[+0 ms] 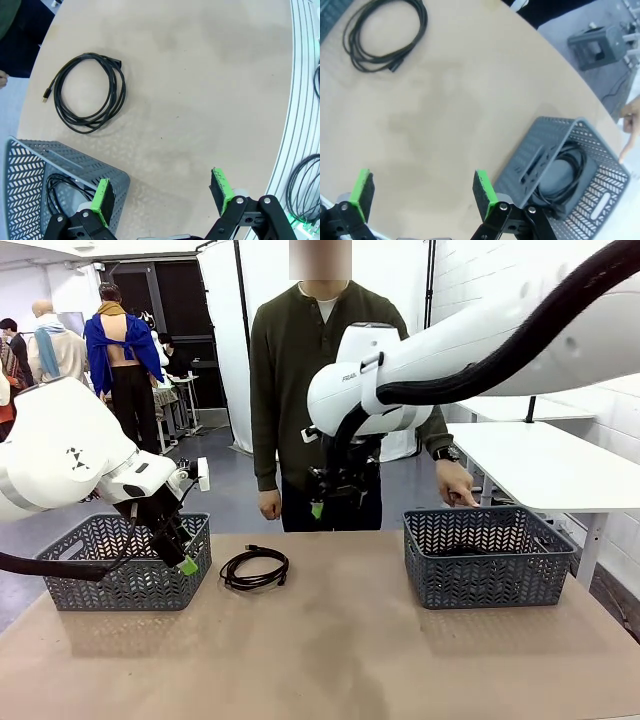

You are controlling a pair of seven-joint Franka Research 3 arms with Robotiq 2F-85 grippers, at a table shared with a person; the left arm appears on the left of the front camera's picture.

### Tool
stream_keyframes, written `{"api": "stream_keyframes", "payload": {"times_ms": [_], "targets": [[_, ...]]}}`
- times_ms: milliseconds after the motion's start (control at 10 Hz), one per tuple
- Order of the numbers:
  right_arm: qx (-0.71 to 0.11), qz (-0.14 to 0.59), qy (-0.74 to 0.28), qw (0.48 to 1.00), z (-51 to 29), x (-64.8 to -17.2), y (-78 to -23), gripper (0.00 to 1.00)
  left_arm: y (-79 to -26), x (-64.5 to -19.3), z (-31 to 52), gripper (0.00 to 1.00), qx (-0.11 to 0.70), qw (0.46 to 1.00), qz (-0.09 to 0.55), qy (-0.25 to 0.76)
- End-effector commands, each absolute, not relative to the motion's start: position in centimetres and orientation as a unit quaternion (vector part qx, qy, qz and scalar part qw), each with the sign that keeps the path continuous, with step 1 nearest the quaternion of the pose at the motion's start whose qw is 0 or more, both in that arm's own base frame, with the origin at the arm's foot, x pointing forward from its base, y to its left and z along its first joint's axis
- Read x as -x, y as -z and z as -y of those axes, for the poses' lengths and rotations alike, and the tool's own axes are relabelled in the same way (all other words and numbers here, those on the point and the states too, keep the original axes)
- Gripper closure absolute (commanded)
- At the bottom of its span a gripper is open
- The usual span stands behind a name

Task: Organize the cables according to human instructions.
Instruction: Pick up a bundle of cables and place it in the basket indicated by the human.

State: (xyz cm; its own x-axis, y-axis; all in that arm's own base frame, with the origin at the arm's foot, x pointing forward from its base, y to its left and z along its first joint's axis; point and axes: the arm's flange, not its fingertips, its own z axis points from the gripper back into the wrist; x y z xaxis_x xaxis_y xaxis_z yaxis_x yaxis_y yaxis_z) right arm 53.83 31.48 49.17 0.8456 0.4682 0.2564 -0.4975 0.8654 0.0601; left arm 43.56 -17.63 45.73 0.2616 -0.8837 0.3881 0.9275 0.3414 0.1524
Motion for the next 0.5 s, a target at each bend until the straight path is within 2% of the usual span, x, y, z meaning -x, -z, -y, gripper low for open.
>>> {"api": "stream_keyframes", "payload": {"times_ms": [0, 200, 400], "targets": [[-0.039, 0.112, -0.23, 0.966, -33.6, -55.4, -48.5, 0.0, -45.9, -43.6, 17.7, 0.0, 0.051, 0.792, 0.208, 0.571], [-0.03, 0.102, -0.221, 0.969, -34.2, -55.8, -47.7, 0.0, -45.9, -43.6, 17.7, 0.0, 0.051, 0.792, 0.208, 0.571], [-0.054, 0.113, -0.236, 0.964, -33.0, -55.2, -47.8, 0.0, -45.9, -43.6, 17.7, 0.0, 0.051, 0.792, 0.208, 0.571]]}}
